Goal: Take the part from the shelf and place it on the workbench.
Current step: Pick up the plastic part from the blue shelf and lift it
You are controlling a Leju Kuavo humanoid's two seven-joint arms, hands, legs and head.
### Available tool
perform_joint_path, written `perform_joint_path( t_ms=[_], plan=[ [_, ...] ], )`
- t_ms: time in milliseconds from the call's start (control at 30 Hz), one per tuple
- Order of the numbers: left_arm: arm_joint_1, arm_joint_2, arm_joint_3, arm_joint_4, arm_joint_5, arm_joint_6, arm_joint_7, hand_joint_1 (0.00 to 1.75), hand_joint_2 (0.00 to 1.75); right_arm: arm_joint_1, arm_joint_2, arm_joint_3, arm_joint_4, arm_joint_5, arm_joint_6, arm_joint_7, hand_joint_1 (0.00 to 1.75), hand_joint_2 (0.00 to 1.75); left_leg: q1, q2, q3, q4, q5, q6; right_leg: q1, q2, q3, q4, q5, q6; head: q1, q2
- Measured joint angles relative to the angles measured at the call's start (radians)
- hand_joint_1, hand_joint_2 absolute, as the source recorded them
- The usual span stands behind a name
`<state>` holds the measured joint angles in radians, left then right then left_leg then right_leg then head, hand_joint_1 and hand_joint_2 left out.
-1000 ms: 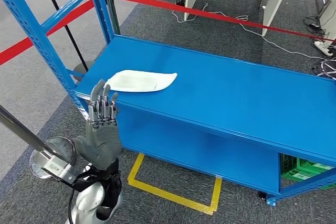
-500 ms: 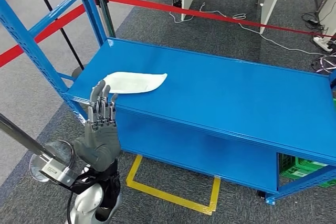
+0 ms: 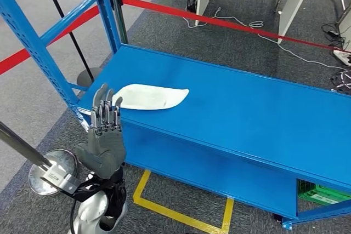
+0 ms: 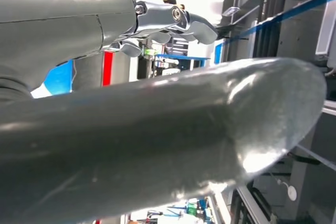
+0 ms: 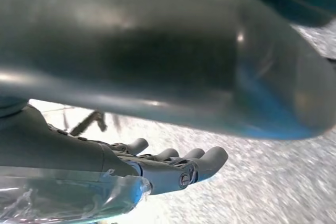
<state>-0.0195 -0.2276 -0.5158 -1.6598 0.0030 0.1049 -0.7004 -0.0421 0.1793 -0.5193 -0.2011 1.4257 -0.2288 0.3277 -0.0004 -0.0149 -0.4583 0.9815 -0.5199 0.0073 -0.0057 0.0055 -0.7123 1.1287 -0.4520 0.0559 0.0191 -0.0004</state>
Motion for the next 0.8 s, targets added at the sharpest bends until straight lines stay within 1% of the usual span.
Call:
perform_joint_path(
  t_ms=[33, 67, 100, 133, 167, 200, 233, 267, 333, 367, 400, 433, 500, 533, 567, 600, 633, 667, 700, 733, 767, 800],
  plan=[
    [0.0, 0.0, 0.0, 0.0, 0.0, 0.0, 0.0, 0.0, 0.0, 0.0, 0.0, 0.0, 0.0, 0.0, 0.0, 0.0, 0.0, 0.0, -0.001, 0.0, 0.01, 0.001, -0.012, -0.005, 0.002, -0.001, 0.015, -0.047, 0.044, -0.005, 0.0, 0.0],
    [0.001, 0.0, 0.0, 0.0, 0.0, 0.0, 0.0, 0.0, 0.0, 0.0, 0.0, 0.0, 0.0, 0.0, 0.0, 0.0, 0.0, 0.0, -0.002, -0.001, 0.017, 0.001, -0.023, -0.011, 0.004, -0.002, 0.024, -0.075, 0.077, -0.012, -0.001, 0.0],
    [0.001, 0.0, 0.0, 0.0, 0.0, 0.0, 0.0, 0.0, 0.0, -0.001, 0.0, 0.0, 0.001, 0.0, 0.0, 0.0, 0.0, 0.0, -0.002, -0.001, 0.022, 0.003, -0.029, -0.018, 0.007, -0.002, 0.029, -0.085, 0.09, -0.02, -0.001, 0.0],
    [0.001, 0.0, 0.0, -0.001, -0.001, 0.0, 0.0, 0.0, 0.0, -0.003, 0.0, 0.0, 0.001, 0.0, 0.0, 0.001, 0.0, 0.0, -0.002, -0.001, 0.025, 0.003, -0.031, -0.024, 0.009, -0.002, 0.034, -0.083, 0.089, -0.028, -0.002, 0.0],
    [0.001, 0.001, 0.0, -0.001, -0.001, 0.0, 0.0, 0.0, 0.0, -0.004, 0.0, -0.001, 0.0, -0.001, 0.0, 0.001, 0.0, 0.0, 0.0, -0.001, 0.025, 0.01, -0.03, -0.029, 0.008, -0.001, 0.037, -0.086, 0.092, -0.035, -0.002, 0.0],
    [0.001, 0.001, 0.0, -0.003, -0.001, 0.0, 0.0, 0.0, 0.0, -0.005, 0.0, -0.001, 0.0, -0.001, 0.0, 0.001, 0.0, 0.0, 0.0, 0.0, 0.015, 0.033, -0.029, -0.033, 0.007, -0.001, 0.042, -0.09, 0.091, -0.04, -0.003, 0.0],
    [0.001, 0.001, 0.0, -0.004, -0.001, 0.0, -0.001, 0.0, 0.0, -0.006, 0.0, -0.001, 0.0, -0.001, 0.0, 0.002, 0.0, 0.0, 0.0, 0.001, -0.008, 0.072, -0.037, -0.038, 0.005, 0.0, 0.046, -0.093, 0.09, -0.045, -0.004, 0.0],
    [0.002, 0.002, 0.0, -0.005, -0.001, 0.0, -0.001, 0.0, 0.0, -0.006, 0.0, -0.001, 0.0, 0.0, 0.0, 0.001, 0.0, 0.0, 0.001, 0.002, -0.044, 0.129, -0.056, -0.043, 0.004, 0.0, 0.048, -0.096, 0.088, -0.048, -0.005, 0.0],
    [0.002, 0.002, 0.0, -0.006, -0.001, 0.0, -0.001, 0.0, 0.0, -0.008, 0.0, -0.001, 0.0, 0.003, -0.001, 0.001, 0.0, 0.0, 0.002, 0.002, -0.127, 0.246, -0.111, -0.05, 0.003, 0.0, 0.049, -0.097, 0.084, -0.053, -0.006, 0.0],
    [0.002, 0.002, 0.0, -0.006, -0.001, 0.0, -0.001, 0.0, 0.0, -0.008, 0.0, -0.001, 0.0, 0.004, -0.001, 0.001, 0.0, 0.0, 0.002, 0.002, -0.158, 0.279, -0.126, -0.05, 0.003, 0.0, 0.05, -0.097, 0.082, -0.054, -0.006, 0.0],
    [0.002, 0.003, 0.0, -0.006, -0.001, 0.001, -0.001, 0.0, 0.0, -0.008, 0.0, -0.001, 0.0, 0.006, -0.001, 0.001, 0.0, 0.0, 0.003, 0.003, -0.174, 0.282, -0.119, -0.05, 0.003, 0.0, 0.051, -0.097, 0.08, -0.054, -0.006, 0.0],
    [0.002, 0.003, 0.0, -0.006, -0.001, 0.001, -0.001, 0.0, 0.0, -0.008, 0.0, -0.001, 0.0, 0.007, -0.001, 0.002, 0.0, 0.0, 0.003, 0.003, -0.173, 0.253, -0.09, -0.05, 0.002, 0.001, 0.053, -0.097, 0.079, -0.053, -0.006, 0.0],
    [0.002, 0.003, 0.0, -0.006, -0.001, 0.001, -0.001, 0.0, 0.0, -0.008, 0.0, -0.001, 0.0, 0.007, 0.004, 0.009, 0.0, 0.0, 0.004, 0.004, -0.137, 0.135, -0.002, -0.049, 0.001, 0.004, 0.058, -0.096, 0.078, -0.047, -0.007, 0.0],
    [0.002, 0.003, 0.0, -0.006, -0.001, 0.002, -0.001, 0.0, 0.0, -0.008, 0.0, -0.001, 0.0, 0.005, 0.006, 0.016, 0.0, 0.0, 0.005, 0.004, -0.119, 0.081, 0.022, -0.046, 0.002, 0.005, 0.058, -0.094, 0.078, -0.042, -0.008, 0.0],
    [0.002, 0.002, 0.0, -0.006, -0.001, 0.002, -0.001, 0.0, 0.0, -0.008, 0.0, -0.002, 0.0, 0.002, 0.009, 0.028, 0.0, 0.0, 0.004, 0.005, -0.108, 0.046, 0.036, -0.041, 0.003, 0.006, 0.058, -0.094, 0.077, -0.035, -0.008, 0.0],
    [0.002, 0.002, 0.0, -0.006, -0.001, 0.002, -0.001, 0.0, 0.0, -0.008, 0.0, -0.002, 0.0, -0.001, 0.011, 0.042, 0.0, 0.0, 0.003, 0.005, -0.106, 0.03, 0.039, -0.035, 0.004, 0.006, 0.057, -0.094, 0.076, -0.029, -0.009, 0.0],
    [0.002, 0.001, 0.0, -0.006, -0.001, 0.001, -0.001, 0.0, 0.0, -0.008, 0.0, -0.003, 0.0, -0.004, 0.015, 0.057, 0.0, 0.0, 0.002, 0.005, -0.107, 0.028, 0.04, -0.027, 0.004, 0.006, 0.057, -0.096, 0.076, -0.022, -0.008, 0.0],
    [0.002, 0.001, -0.001, -0.006, -0.001, 0.0, -0.001, 0.0, 0.0, -0.008, 0.0, -0.005, 0.0, -0.008, 0.021, 0.072, 0.0, 0.0, 0.003, 0.004, -0.106, 0.026, 0.051, -0.02, 0.003, 0.005, 0.056, -0.097, 0.074, -0.016, -0.009, 0.0],
    [0.002, 0.0, -0.002, -0.006, -0.001, -0.002, 0.0, 0.0, 0.0, -0.007, 0.0, -0.008, 0.0, -0.011, 0.028, 0.085, 0.0, 0.0, 0.004, 0.005, -0.105, 0.025, 0.058, -0.013, 0.002, 0.004, 0.054, -0.088, 0.065, -0.012, -0.008, 0.0],
    [0.002, 0.0, -0.003, -0.006, -0.001, -0.003, 0.0, 0.0, 0.0, -0.008, 0.0, -0.012, 0.0, -0.014, 0.036, 0.096, 0.0, 0.0, 0.005, 0.005, -0.104, 0.024, 0.064, -0.006, 0.001, 0.003, 0.045, -0.064, 0.047, -0.008, -0.005, 0.0],
    [0.001, 0.0, -0.004, -0.006, -0.001, -0.005, 0.001, 0.0, 0.0, -0.008, 0.0, -0.016, 0.0, -0.017, 0.042, 0.105, 0.0, 0.0, 0.006, 0.006, -0.104, 0.023, 0.067, -0.001, 0.0, 0.003, 0.027, -0.017, 0.016, -0.004, -0.004, 0.0],
    [0.001, 0.0, -0.005, -0.006, 0.0, -0.007, 0.002, 0.0, 0.0, -0.008, 0.0, -0.02, 0.0, -0.019, 0.047, 0.113, 0.0, 0.0, 0.005, 0.006, -0.105, 0.023, 0.068, 0.002, 0.0, 0.002, 0.002, 0.048, -0.022, -0.002, -0.001, 0.0]
  ],
)
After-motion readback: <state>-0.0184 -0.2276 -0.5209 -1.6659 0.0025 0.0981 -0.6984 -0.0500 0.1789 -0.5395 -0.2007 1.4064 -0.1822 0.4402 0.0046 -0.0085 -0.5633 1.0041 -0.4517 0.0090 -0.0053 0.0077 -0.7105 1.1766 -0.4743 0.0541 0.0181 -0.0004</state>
